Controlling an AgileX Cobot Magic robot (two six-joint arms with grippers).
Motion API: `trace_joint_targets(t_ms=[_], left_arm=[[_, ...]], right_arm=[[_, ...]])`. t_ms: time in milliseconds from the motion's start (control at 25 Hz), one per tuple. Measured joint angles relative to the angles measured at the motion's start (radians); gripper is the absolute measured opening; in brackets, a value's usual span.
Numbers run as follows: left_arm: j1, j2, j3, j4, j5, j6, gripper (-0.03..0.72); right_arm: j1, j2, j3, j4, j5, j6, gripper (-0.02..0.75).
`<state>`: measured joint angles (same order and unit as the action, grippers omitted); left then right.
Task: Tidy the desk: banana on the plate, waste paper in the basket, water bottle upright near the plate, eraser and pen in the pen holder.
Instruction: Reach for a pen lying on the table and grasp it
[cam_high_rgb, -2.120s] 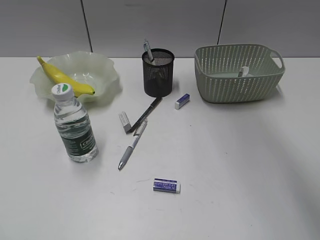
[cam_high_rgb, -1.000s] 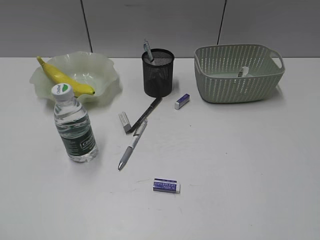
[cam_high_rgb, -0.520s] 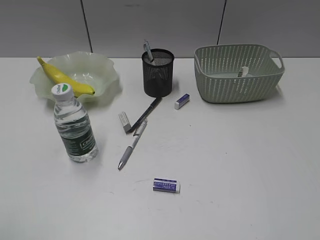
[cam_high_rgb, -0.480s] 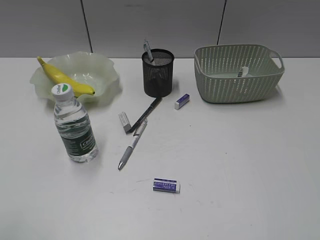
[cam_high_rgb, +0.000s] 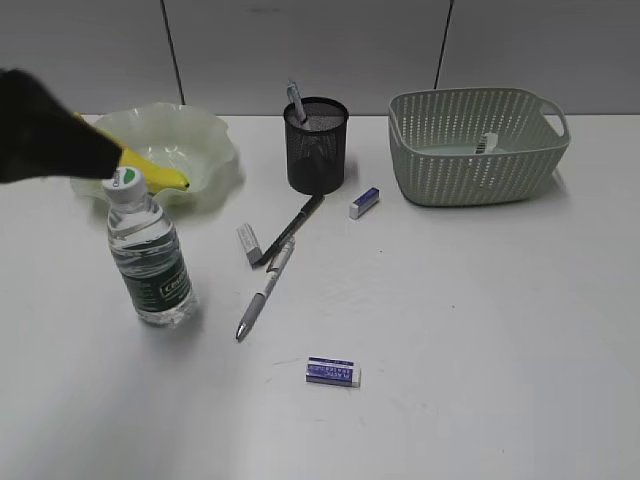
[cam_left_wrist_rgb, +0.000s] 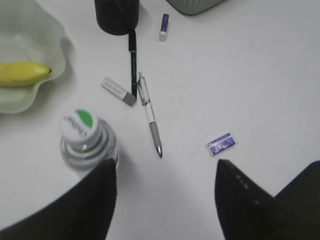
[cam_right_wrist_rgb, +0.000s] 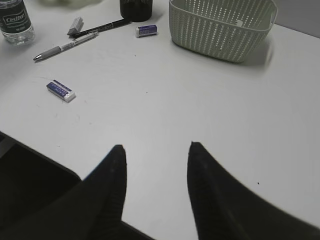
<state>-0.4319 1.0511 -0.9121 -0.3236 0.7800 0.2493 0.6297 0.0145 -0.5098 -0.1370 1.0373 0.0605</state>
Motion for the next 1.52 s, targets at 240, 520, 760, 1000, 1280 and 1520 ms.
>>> trace_joint_targets(t_ms=[240,520,760,1000,1280,1520], left_arm=[[-0.079,0.364,-0.304,-0.003,-0.019,0.015,0.463],[-0.133,0.687,-0.592,0.0,-0.017,-0.026,0.463],[-0.136,0.907,-0.759,0.088,0.122,-0.143,0.462],[-0.184,1.053,-0.824,0.244,0.266,-0.249,0.462],[-0.2,1.154,-0.831,0.292,0.298,-0.311,0.462],[-0.2,1.201,-0.833,0.293,0.297,-0.336,0.462]], right_arm=[[0.0,0.0,0.0,0.0,0.0,-0.001,0.333],[0.0,0.0,0.0,0.0,0.0,-0.002,0.333],[0.0,0.0,0.0,0.0,0.0,-0.003,0.333],[0.0,0.0,0.0,0.0,0.0,-0.003,0.333],[0.0,0.0,0.0,0.0,0.0,-0.002,0.331],[0.0,0.0,0.0,0.0,0.0,-0.003,0.331]])
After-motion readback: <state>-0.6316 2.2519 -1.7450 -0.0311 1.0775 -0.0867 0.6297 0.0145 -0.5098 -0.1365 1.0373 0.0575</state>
